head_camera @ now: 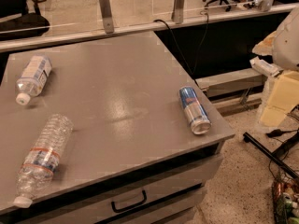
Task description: Move redbull can near water bottle
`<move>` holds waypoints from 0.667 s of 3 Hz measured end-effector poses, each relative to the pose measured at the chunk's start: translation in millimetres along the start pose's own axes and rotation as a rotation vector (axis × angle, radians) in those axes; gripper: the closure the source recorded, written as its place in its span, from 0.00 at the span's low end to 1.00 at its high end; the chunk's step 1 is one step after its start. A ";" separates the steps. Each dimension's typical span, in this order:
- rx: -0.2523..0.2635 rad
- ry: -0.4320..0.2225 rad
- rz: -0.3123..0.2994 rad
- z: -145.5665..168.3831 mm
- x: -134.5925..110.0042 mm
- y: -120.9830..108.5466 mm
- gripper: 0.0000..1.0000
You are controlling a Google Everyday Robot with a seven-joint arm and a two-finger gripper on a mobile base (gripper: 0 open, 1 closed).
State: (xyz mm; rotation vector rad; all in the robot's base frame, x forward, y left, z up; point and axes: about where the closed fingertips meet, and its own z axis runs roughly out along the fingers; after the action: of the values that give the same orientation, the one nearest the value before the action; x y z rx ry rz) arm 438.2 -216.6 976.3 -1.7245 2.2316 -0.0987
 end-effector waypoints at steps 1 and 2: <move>0.004 -0.005 -0.001 -0.3 -1.7 -0.5 0.00; 0.019 -0.038 0.028 9.7 -9.3 -6.2 0.00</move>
Offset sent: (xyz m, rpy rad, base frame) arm 0.0282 0.0189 -0.0218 0.1010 -0.0372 -0.0584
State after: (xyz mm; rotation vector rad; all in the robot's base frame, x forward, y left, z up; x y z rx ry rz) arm 448.8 -208.1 970.6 -1.6707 2.2199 -0.0795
